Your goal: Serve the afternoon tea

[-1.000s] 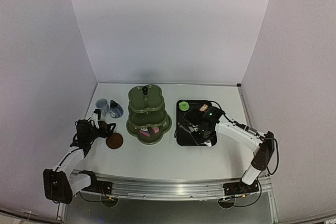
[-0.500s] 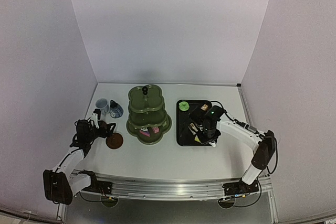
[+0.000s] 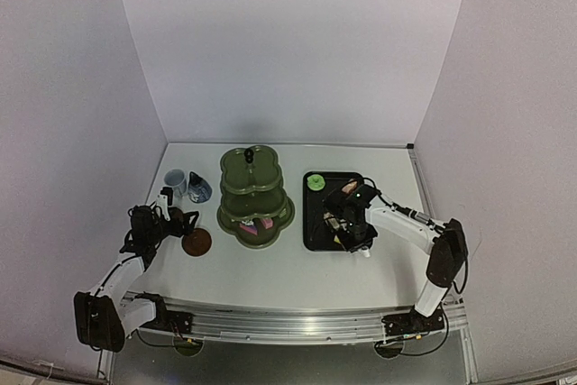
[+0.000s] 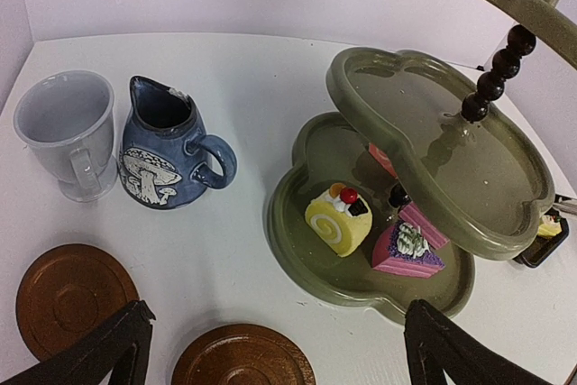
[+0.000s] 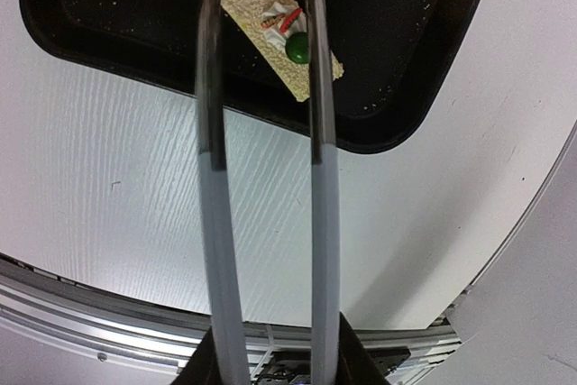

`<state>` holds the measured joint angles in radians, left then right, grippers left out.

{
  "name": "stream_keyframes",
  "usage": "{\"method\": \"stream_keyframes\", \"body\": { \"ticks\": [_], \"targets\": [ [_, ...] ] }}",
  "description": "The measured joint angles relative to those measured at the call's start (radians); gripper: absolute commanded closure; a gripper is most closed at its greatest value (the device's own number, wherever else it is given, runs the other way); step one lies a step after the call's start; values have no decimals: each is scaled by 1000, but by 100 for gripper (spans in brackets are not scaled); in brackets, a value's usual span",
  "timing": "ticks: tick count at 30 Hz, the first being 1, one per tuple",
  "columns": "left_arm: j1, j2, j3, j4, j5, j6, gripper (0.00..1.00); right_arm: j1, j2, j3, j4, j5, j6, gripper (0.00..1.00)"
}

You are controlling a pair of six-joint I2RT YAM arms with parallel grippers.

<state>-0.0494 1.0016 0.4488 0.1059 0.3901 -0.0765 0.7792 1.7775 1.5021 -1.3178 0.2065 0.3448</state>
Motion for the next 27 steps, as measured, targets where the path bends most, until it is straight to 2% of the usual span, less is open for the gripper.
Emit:
{"method": "stream_keyframes", "body": {
  "ticks": [3, 9, 16, 21, 27],
  "targets": [
    [0, 0, 0, 0, 0, 0, 2, 0, 2, 0, 4, -7, -7, 98],
    [0, 0, 0, 0, 0, 0, 2, 0, 3, 40, -7, 3, -14, 100],
    [0, 0, 0, 0, 1, 0, 2, 0, 4, 308, 16, 35, -68, 100],
    [0, 0, 0, -1, 1, 0, 2, 0, 66, 522, 34, 18, -126, 100],
    [0, -8, 0, 0, 1, 0, 2, 0, 180, 636, 41, -29, -161, 100]
  ]
}}
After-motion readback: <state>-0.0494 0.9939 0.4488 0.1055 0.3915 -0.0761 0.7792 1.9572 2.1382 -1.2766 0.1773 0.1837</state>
